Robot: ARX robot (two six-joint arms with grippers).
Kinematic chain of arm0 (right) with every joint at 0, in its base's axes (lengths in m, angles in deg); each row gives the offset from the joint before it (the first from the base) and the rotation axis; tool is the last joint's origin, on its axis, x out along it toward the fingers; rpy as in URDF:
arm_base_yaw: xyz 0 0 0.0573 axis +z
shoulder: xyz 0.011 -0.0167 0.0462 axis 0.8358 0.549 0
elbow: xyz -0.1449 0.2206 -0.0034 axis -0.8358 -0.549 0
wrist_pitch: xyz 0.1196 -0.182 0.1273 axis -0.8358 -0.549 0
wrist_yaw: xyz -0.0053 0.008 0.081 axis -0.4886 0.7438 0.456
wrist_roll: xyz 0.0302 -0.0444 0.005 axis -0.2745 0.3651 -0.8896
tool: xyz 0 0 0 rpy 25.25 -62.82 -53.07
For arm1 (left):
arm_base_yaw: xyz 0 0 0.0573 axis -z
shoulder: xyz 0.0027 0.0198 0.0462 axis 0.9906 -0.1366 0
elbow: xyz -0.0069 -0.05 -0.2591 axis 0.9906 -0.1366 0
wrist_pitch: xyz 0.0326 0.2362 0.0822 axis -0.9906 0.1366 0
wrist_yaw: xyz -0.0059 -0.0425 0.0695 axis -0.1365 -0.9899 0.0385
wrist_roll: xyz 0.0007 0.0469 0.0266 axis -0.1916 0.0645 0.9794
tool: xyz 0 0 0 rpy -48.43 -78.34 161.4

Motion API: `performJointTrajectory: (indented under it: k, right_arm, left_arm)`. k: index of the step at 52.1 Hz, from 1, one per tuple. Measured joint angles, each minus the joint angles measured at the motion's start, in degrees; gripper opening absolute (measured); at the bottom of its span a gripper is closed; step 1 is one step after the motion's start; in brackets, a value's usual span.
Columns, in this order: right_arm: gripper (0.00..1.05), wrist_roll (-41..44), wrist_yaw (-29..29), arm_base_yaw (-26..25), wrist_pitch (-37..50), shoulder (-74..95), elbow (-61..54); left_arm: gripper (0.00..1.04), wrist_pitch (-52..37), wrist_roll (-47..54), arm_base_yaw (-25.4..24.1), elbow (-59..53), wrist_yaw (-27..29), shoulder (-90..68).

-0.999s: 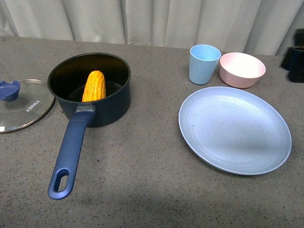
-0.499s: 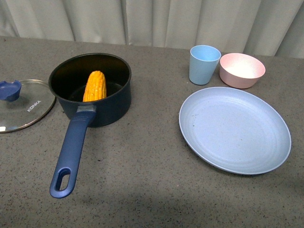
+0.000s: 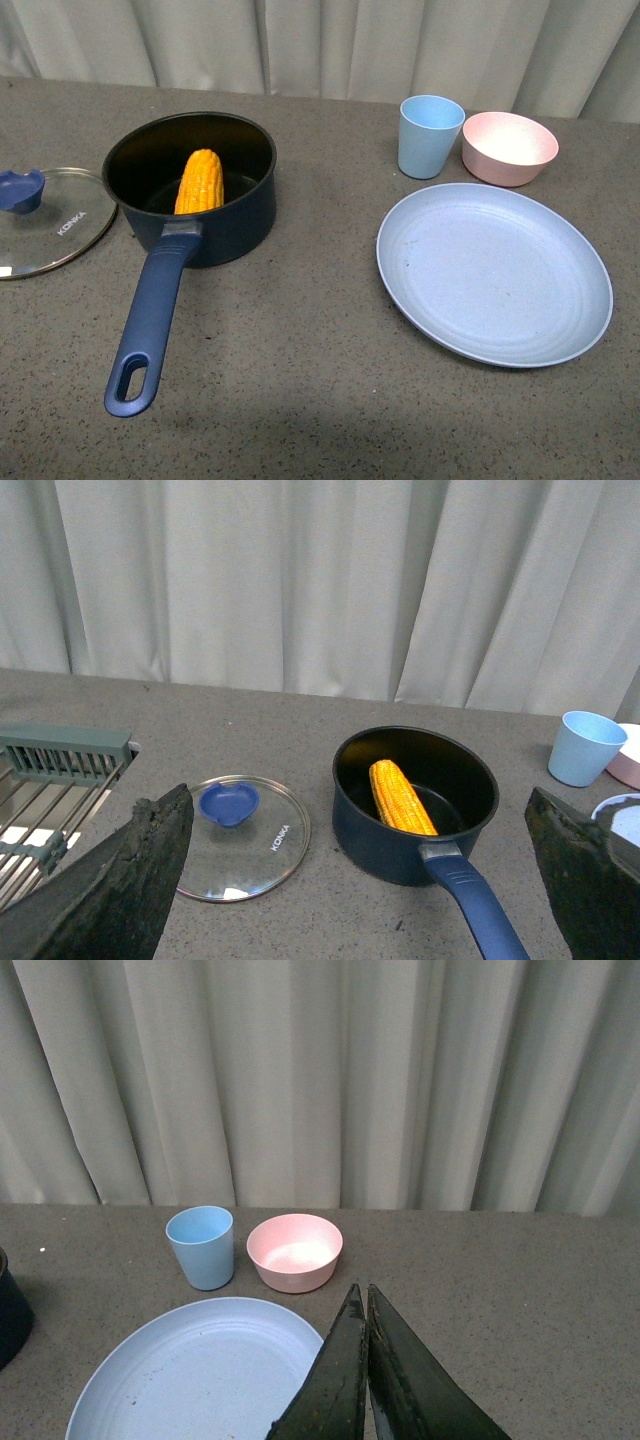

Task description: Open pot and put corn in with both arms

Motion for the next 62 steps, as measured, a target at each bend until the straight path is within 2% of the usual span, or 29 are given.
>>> performJointTrajectory:
  k: [15,51,57,62]
  right_arm:
    - [0.01,0.0,0.0,0.0,-9.4,-10.01,-0.02]
    - [0.01,0.0,0.02,0.0,-22.18,-23.02,-0.02]
    - [0.01,0.0,0.13,0.0,-31.65,-30.64,0.02]
    - [0.01,0.04,0.17,0.0,-31.93,-32.54,0.02]
  left_arm:
    - [0.98,0.0,0.0,0.0,0.0,0.02,0.0]
    - [0.98,0.0,0.0,0.0,0.0,0.0,0.0]
    - [0.98,0.0,0.0,0.0,0.0,0.04,0.0]
    - [0.98,0.0,0.0,0.0,0.0,0.0,0.0]
